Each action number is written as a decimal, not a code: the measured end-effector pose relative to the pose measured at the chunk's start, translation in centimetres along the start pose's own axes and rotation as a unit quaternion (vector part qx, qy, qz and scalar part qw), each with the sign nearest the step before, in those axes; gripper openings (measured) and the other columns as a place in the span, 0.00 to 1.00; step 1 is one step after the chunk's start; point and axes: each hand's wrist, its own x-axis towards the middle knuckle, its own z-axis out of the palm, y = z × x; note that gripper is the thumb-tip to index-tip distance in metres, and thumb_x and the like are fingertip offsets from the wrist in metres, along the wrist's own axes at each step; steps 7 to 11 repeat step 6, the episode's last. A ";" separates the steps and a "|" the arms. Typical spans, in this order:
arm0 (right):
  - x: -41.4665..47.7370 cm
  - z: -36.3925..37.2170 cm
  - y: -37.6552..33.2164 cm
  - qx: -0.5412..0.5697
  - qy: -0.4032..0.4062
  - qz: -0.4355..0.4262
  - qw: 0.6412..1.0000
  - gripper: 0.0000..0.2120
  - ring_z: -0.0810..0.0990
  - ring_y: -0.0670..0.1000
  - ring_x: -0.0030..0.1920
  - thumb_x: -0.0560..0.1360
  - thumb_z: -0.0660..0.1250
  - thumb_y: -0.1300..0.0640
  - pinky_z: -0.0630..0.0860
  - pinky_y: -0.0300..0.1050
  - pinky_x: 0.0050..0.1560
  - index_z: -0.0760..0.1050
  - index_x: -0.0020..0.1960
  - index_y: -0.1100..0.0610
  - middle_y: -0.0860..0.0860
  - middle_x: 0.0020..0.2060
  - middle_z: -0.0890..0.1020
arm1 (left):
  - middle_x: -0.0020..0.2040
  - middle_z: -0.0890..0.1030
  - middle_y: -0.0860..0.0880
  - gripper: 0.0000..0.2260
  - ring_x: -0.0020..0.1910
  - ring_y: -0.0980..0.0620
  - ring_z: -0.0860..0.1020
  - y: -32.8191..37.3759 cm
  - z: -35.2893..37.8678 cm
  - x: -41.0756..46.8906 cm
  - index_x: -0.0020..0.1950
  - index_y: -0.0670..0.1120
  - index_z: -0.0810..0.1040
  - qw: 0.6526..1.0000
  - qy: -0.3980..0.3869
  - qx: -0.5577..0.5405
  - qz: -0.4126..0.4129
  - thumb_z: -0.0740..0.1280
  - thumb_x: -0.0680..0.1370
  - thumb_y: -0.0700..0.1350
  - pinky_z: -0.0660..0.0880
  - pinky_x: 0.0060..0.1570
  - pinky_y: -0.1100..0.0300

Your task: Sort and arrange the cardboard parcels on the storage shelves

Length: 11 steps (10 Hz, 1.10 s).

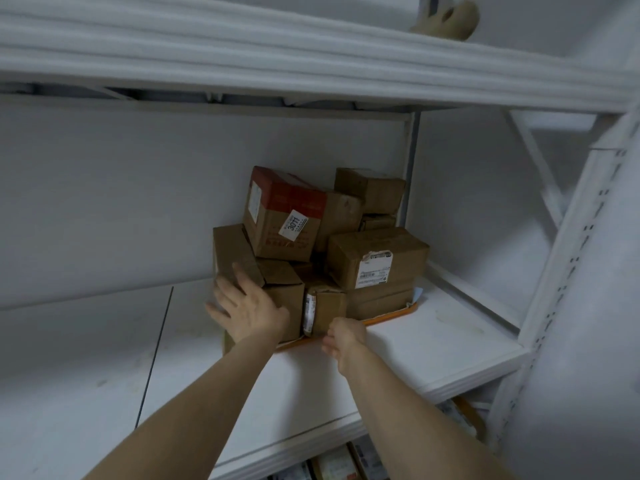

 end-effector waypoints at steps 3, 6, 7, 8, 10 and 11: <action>-3.5 -4.1 -4.4 0.031 0.001 -0.049 0.998 0.05 0.79 0.55 0.36 0.77 0.66 0.64 0.79 0.51 0.45 0.77 0.42 0.63 0.57 0.36 0.81 | 0.75 0.50 0.39 0.42 0.75 0.40 0.49 5.3 -1.7 -3.4 0.76 0.46 0.45 0.991 -0.027 0.006 0.133 0.68 0.72 0.53 0.42 0.73 0.42; -8.1 -5.2 -6.2 0.004 -0.050 -0.083 0.995 0.03 0.79 0.56 0.37 0.74 0.68 0.65 0.79 0.50 0.44 0.78 0.42 0.62 0.58 0.36 0.81 | 0.70 0.66 0.43 0.31 0.69 0.43 0.66 6.2 -5.0 -6.9 0.75 0.47 0.58 0.969 -0.133 -0.030 0.207 0.64 0.74 0.50 0.63 0.69 0.50; -8.1 -5.2 -6.2 0.004 -0.050 -0.083 0.995 0.03 0.79 0.56 0.37 0.74 0.68 0.65 0.79 0.50 0.44 0.78 0.42 0.62 0.58 0.36 0.81 | 0.70 0.66 0.43 0.31 0.69 0.43 0.66 6.2 -5.0 -6.9 0.75 0.47 0.58 0.969 -0.133 -0.030 0.207 0.64 0.74 0.50 0.63 0.69 0.50; -8.1 -5.2 -6.2 0.004 -0.050 -0.083 0.995 0.03 0.79 0.56 0.37 0.74 0.68 0.65 0.79 0.50 0.44 0.78 0.42 0.62 0.58 0.36 0.81 | 0.70 0.66 0.43 0.31 0.69 0.43 0.66 6.2 -5.0 -6.9 0.75 0.47 0.58 0.969 -0.133 -0.030 0.207 0.64 0.74 0.50 0.63 0.69 0.50; -8.1 -5.2 -6.2 0.004 -0.050 -0.083 0.995 0.03 0.79 0.56 0.37 0.74 0.68 0.65 0.79 0.50 0.44 0.78 0.42 0.62 0.58 0.36 0.81 | 0.70 0.66 0.43 0.31 0.69 0.43 0.66 6.2 -5.0 -6.9 0.75 0.47 0.58 0.969 -0.133 -0.030 0.207 0.64 0.74 0.50 0.63 0.69 0.50; -8.1 -5.2 -6.2 0.004 -0.050 -0.083 0.995 0.03 0.79 0.56 0.37 0.74 0.68 0.65 0.79 0.50 0.44 0.78 0.42 0.62 0.58 0.36 0.81 | 0.70 0.66 0.43 0.31 0.69 0.43 0.66 6.2 -5.0 -6.9 0.75 0.47 0.58 0.969 -0.133 -0.030 0.207 0.64 0.74 0.50 0.63 0.69 0.50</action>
